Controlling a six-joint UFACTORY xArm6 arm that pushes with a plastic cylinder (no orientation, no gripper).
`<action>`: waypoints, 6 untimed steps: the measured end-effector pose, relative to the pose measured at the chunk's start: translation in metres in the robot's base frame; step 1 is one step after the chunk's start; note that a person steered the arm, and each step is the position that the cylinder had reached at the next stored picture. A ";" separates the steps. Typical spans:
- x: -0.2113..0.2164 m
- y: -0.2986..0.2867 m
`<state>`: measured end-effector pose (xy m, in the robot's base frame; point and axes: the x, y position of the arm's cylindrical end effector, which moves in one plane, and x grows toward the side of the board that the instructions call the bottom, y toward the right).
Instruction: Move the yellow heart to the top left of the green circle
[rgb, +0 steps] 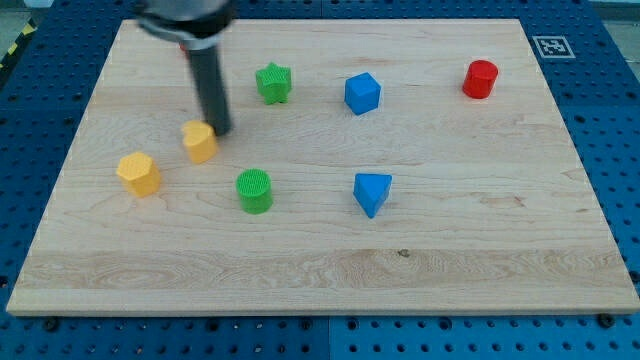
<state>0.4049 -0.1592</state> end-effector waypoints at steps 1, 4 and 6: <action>0.000 -0.085; 0.023 -0.084; 0.017 0.013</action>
